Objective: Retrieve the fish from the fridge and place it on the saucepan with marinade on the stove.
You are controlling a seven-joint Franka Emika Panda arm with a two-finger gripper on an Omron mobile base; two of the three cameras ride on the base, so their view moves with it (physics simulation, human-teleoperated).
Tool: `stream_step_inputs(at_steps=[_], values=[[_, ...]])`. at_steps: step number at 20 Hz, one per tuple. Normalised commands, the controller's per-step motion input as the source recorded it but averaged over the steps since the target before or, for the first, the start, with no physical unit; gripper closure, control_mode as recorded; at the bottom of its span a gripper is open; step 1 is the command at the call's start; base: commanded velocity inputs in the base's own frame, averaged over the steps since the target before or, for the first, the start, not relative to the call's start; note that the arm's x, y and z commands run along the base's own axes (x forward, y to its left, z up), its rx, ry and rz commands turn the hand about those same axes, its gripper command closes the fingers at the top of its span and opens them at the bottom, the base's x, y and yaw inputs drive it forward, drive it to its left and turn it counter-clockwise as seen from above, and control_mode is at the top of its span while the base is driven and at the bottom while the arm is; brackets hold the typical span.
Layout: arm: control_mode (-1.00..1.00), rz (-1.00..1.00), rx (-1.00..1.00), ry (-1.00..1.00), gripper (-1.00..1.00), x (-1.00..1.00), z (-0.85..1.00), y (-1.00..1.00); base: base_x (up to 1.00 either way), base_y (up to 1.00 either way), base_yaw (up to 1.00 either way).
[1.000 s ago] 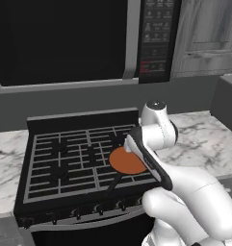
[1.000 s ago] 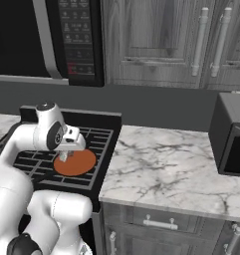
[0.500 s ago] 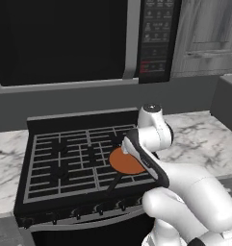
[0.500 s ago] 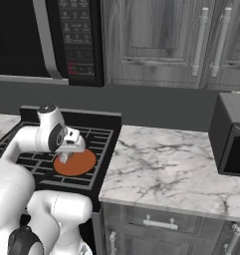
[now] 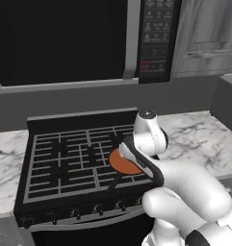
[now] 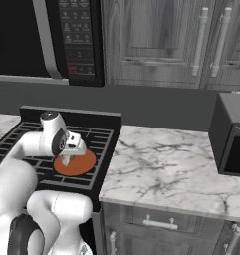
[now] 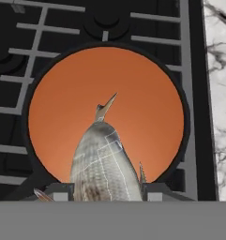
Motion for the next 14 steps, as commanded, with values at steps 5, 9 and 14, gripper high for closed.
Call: stream_step_inputs(at_steps=[5,9,14], values=[[-1.00,0.00,0.00,0.00,1.00,0.23,-0.18,0.00,0.00,0.00,0.00],[-1.00,0.00,0.00,0.00,1.00,0.31,-0.11,0.00,0.00,0.00,0.00],[-1.00,0.00,0.00,0.00,1.00,0.14,-0.08,0.01,0.00,0.00,0.00]])
